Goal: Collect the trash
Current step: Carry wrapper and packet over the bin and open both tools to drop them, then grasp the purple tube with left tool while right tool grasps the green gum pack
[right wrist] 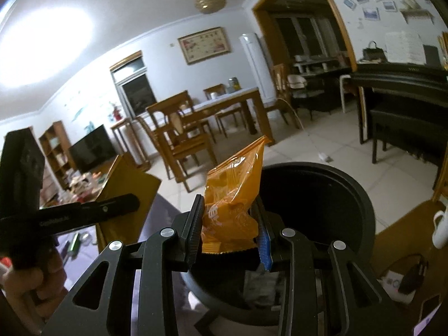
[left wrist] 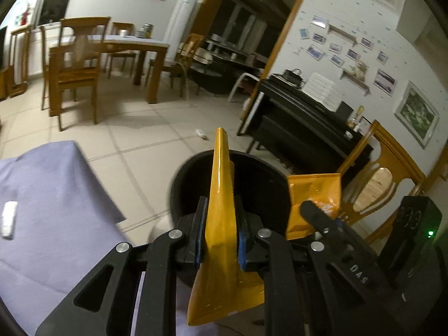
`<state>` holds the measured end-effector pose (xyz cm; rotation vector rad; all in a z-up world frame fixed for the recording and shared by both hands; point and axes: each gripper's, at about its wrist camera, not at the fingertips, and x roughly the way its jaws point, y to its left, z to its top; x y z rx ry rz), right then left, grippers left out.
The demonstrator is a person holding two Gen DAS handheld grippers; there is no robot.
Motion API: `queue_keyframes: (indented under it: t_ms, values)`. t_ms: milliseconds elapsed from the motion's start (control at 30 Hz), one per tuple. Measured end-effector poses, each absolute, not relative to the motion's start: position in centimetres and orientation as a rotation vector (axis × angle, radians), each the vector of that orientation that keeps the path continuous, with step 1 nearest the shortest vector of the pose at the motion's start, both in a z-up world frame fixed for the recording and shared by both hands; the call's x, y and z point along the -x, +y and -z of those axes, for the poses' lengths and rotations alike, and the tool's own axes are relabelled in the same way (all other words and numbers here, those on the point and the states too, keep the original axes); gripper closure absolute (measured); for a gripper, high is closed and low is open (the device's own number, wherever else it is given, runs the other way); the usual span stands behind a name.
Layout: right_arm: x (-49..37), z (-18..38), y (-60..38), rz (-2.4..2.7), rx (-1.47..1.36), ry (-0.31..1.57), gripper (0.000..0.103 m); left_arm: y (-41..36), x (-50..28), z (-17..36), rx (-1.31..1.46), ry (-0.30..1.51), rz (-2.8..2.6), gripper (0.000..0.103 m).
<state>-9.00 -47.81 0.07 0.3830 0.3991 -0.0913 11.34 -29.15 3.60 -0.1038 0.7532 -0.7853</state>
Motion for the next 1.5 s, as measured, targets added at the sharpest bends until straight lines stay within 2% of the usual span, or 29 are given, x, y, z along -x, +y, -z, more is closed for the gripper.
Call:
queue_keyframes:
  t_ms: [500, 533, 567, 600, 633, 667, 700, 733, 1033, 1133, 1300, 1433, 1467, 1500]
  values:
    - [6.8, 3.3, -50.7, 0.159, -0.432, 0.432, 0.068, -35.9, -13.5, -1.5, 0.036, 0.779, 0.852, 0.083]
    - [6.6, 3.3, -50.7, 0.157, -0.435, 0.437, 0.066, -36.2, -13.7, -1.4, 0.028, 0.781, 0.847, 0.081]
    - [6.4, 3.4, -50.8, 0.152, -0.441, 0.447, 0.059, -36.3, -14.0, -1.4, 0.014, 0.785, 0.838, 0.081]
    - [6.4, 3.5, -51.0, 0.148, -0.445, 0.450, 0.052, -36.3, -14.1, -1.3, 0.003, 0.789, 0.829, 0.075]
    - [6.4, 3.3, -50.8, 0.150, -0.445, 0.447, 0.049, -36.2, -14.1, -1.3, -0.004, 0.794, 0.822, 0.054]
    - [6.4, 3.3, -50.9, 0.155, -0.444, 0.443, 0.041, -35.9, -14.0, -1.5, -0.001, 0.790, 0.817, 0.041]
    - [6.4, 3.3, -50.9, 0.156, -0.446, 0.441, 0.035, -35.2, -13.8, -1.7, 0.007, 0.770, 0.811, 0.021]
    - [6.5, 3.3, -51.0, 0.158, -0.455, 0.436, 0.034, -34.9, -13.5, -2.0, 0.012, 0.744, 0.803, 0.017]
    - [6.2, 3.5, -48.5, 0.100, -0.446, 0.459, 0.033, -30.6, -12.0, -4.0, 0.014, 0.720, 0.769, 0.017]
    - [5.5, 3.0, -46.5, 0.055, -0.429, 0.467, 0.030, -27.8, -11.4, -4.2, 0.027, 0.727, 0.720, 0.017]
    - [3.9, 1.9, -41.8, -0.057, -0.363, 0.495, 0.030, -20.3, -11.8, -3.8, 0.067, 0.788, 0.569, 0.017]
    - [2.1, 0.6, -36.3, -0.180, -0.289, 0.523, 0.030, -11.5, -11.7, -3.2, 0.093, 0.805, 0.385, 0.019]
    - [1.8, 0.2, -35.0, -0.206, -0.277, 0.529, 0.030, -9.8, -11.6, -3.1, 0.092, 0.803, 0.351, 0.021]
    - [1.4, -0.1, -33.8, -0.232, -0.266, 0.534, 0.034, -7.8, -11.6, -2.9, 0.087, 0.804, 0.313, 0.033]
